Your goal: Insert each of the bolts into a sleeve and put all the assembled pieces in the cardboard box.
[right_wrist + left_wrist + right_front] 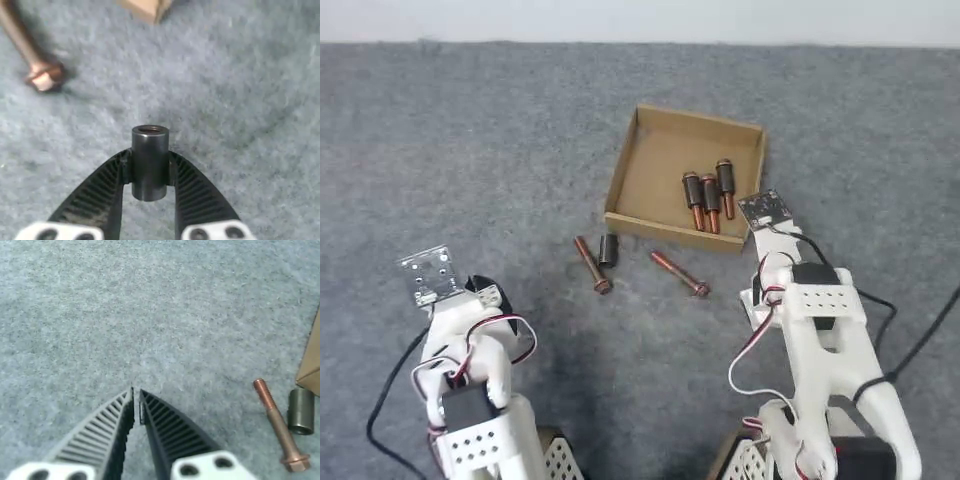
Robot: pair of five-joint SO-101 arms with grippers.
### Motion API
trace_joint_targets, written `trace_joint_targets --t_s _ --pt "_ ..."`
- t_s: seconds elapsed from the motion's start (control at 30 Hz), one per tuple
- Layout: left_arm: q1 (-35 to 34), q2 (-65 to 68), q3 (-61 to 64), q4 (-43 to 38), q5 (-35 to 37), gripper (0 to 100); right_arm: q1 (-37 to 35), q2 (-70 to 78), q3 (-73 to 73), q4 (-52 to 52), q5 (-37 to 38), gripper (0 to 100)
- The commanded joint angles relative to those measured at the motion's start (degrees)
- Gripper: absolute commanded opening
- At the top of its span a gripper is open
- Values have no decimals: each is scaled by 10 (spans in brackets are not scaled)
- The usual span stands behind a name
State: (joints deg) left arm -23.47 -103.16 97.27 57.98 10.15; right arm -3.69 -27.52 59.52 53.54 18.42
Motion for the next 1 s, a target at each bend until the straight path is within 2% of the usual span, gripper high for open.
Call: trace_joint_targets --t_s 0.0,0.4,0.67,0.97 --pt "-2 -10 -7 -16 -3 14 7 -2 -4 -11 -3 98" --pt "-2 -10 -7 -17 -3 14 7 -2 -2 14 -1 65" --pt "-2 -10 -7 -17 -4 14 7 0 25 -36 1 72" --pt "-1 -10 -7 -16 -4 14 -4 0 37 -44 15 96"
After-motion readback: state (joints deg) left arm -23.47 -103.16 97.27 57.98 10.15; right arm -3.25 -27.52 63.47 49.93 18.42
